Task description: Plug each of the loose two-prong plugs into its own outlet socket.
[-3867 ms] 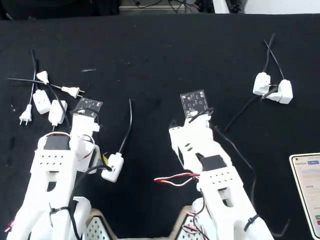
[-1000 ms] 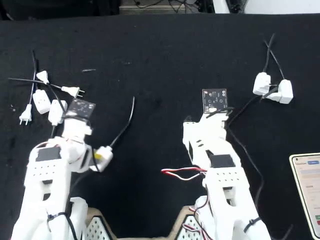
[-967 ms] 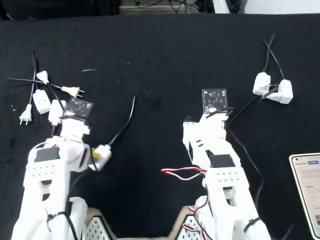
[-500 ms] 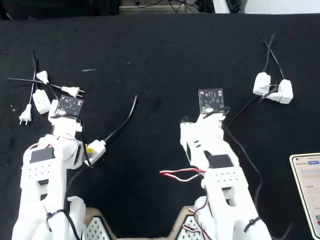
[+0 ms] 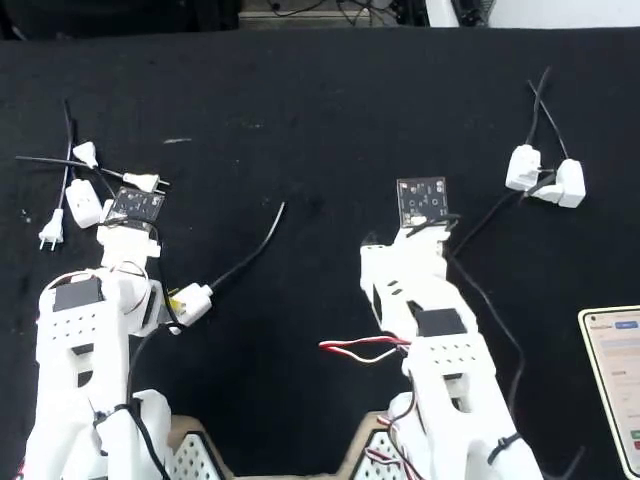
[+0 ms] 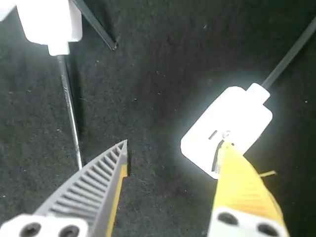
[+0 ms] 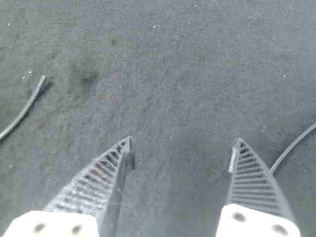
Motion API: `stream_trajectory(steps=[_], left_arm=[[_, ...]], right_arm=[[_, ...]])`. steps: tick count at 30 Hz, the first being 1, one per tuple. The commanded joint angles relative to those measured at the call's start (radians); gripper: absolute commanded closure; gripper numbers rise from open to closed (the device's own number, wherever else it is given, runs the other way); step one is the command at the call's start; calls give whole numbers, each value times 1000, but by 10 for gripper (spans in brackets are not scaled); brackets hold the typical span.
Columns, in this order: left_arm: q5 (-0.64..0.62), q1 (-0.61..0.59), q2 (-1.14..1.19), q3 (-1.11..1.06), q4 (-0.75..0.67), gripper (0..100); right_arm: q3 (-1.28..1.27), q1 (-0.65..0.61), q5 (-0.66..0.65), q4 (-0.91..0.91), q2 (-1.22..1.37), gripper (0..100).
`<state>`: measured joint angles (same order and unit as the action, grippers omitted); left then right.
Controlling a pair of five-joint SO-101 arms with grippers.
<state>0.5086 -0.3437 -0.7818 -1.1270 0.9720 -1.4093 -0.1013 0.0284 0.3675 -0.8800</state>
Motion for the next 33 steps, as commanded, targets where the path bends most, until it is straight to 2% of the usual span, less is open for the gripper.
stream_trajectory(steps=[1,9,15,25,33], left_arm=[[12,-5,0,50,-35,718],[8,2,17,48,-103,718],[12,7,166,62,-110,718],[6,-4,486,288,-103,719],[6,-5,585,386,-101,719]], right_arm=[[70,-20,2,-21,-33,702],[70,-21,2,-20,-31,702],[70,-21,2,-20,-31,702],[70,-21,2,-20,-33,702],[70,-21,2,-20,-33,702]])
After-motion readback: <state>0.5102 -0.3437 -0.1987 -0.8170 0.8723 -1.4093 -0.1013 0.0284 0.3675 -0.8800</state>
